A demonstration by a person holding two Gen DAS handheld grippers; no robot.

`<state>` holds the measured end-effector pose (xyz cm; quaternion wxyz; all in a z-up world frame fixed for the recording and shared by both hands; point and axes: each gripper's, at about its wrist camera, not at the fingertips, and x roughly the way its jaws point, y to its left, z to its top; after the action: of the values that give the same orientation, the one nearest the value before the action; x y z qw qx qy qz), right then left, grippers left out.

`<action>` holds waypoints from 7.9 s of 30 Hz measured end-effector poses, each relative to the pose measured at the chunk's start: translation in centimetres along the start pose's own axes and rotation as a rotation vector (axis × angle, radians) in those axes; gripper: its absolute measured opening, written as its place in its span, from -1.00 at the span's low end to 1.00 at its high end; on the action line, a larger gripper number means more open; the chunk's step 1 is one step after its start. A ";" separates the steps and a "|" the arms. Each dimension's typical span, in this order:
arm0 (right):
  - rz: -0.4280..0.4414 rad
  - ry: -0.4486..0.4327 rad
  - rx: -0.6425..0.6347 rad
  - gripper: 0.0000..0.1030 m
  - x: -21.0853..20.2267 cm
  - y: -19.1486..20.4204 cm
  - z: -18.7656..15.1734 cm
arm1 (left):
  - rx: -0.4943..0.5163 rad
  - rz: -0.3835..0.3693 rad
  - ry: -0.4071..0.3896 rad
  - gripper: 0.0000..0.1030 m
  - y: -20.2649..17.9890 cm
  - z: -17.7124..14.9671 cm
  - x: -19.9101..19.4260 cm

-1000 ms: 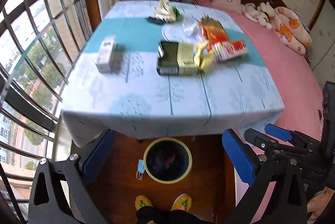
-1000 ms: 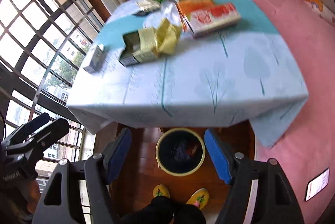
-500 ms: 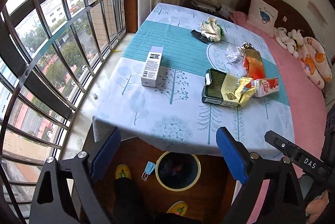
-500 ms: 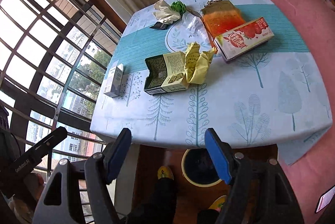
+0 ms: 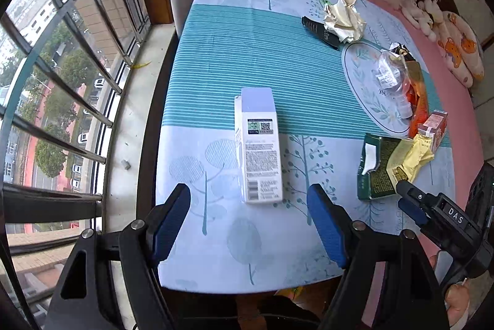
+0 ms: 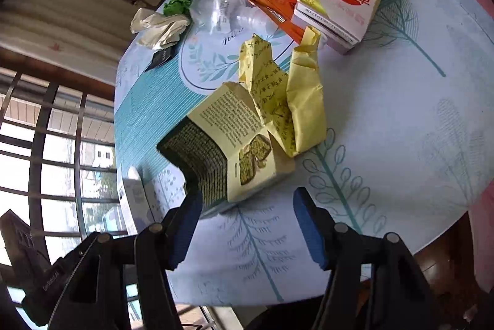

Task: Collect trash

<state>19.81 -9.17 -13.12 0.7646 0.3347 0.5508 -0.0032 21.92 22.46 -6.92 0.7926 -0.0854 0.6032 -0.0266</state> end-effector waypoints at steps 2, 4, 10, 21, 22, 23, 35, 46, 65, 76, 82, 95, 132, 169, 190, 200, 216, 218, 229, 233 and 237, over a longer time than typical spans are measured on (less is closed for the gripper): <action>-0.024 -0.023 0.054 0.20 0.9 0.3 0.0 | 0.026 -0.017 0.035 0.48 0.6 1.5 1.8; -0.040 -0.077 0.080 0.18 1.0 0.8 0.0 | 0.046 -0.039 0.066 0.48 1.0 2.7 3.4; -0.107 -0.139 0.102 -0.19 1.8 2.4 0.3 | 0.103 -0.105 0.155 0.48 0.3 4.5 7.3; -0.103 -0.188 0.034 -0.55 1.2 5.1 0.1 | 0.268 -0.097 0.156 -0.23 -2.6 4.8 8.8; -0.101 -0.190 0.023 -0.55 0.9 5.3 -0.1 | 0.275 -0.107 0.164 -0.31 -2.6 4.8 8.8; -0.099 -0.193 0.013 -0.55 0.6 5.5 -0.2 | 0.275 -0.113 0.168 -0.35 -2.7 4.8 8.8; -0.150 -0.203 -0.228 -0.55 -5.9 7.3 -3.4 | 0.386 -0.158 -0.014 -0.35 -5.9 2.2 1.3; -0.125 -0.190 -0.494 -0.55 -12.1 3.9 -6.0 | 0.371 -0.160 -0.113 -0.35 -12.3 -6.9 -4.5; -0.115 0.046 -0.671 -0.54 -12.6 -10.5 -9.7 | 0.244 -0.041 -0.011 -0.35 -21.9 -23.5 -0.2; -0.230 0.207 -0.641 -0.54 -0.8 -15.8 -13.8 | 0.145 -0.011 0.108 -0.35 -18.9 -26.8 10.6; -0.260 0.224 -0.627 -0.53 5.2 -17.6 -15.1 | 0.117 -0.011 0.142 -0.33 -17.0 -27.6 17.3; -0.315 0.220 -0.476 -0.44 14.9 -21.7 -16.8 | 0.093 -0.011 0.132 0.56 -13.0 -29.0 26.4; -0.329 0.078 -0.442 -0.30 21.6 -23.3 -31.2 | 0.160 0.038 0.058 0.69 1.8 -36.2 35.0; -0.540 0.078 -0.396 -0.36 37.3 -36.0 -37.8 | 0.268 -0.012 0.135 0.09 3.6 -42.3 63.7; -0.543 0.122 -0.381 -0.36 31.7 -34.7 -37.4 | 0.157 0.037 0.127 -0.96 3.8 -42.3 53.5; -0.533 0.107 -0.349 -0.36 19.0 -28.2 -34.3 | 0.132 -0.058 0.059 -0.96 -0.5 -38.7 32.3; -0.504 -0.004 -0.239 -0.36 11.8 -27.0 -27.4 | 0.347 -0.134 0.075 -0.70 -12.4 -32.1 31.0; -0.495 -0.006 -0.220 -0.36 11.2 -27.5 -26.8 | 0.358 -0.123 0.071 -0.41 -13.3 -32.1 31.0; -0.453 -0.047 -0.194 -0.36 6.6 -26.1 -24.8 | 0.382 -0.039 0.101 0.03 -15.0 -30.8 27.2; -0.431 -0.046 -0.202 -0.36 3.9 -23.8 -23.7 | 0.402 -0.011 0.097 0.03 -15.2 -30.2 22.7; -0.398 -0.062 -0.223 -0.36 -0.4 -20.3 -22.5 | 0.440 -0.013 0.084 0.03 -15.6 -29.2 16.8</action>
<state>-6.81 -13.52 -26.92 0.7976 0.1327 0.5793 -0.1035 -0.59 1.64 -27.78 0.7662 0.0869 0.6146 -0.1664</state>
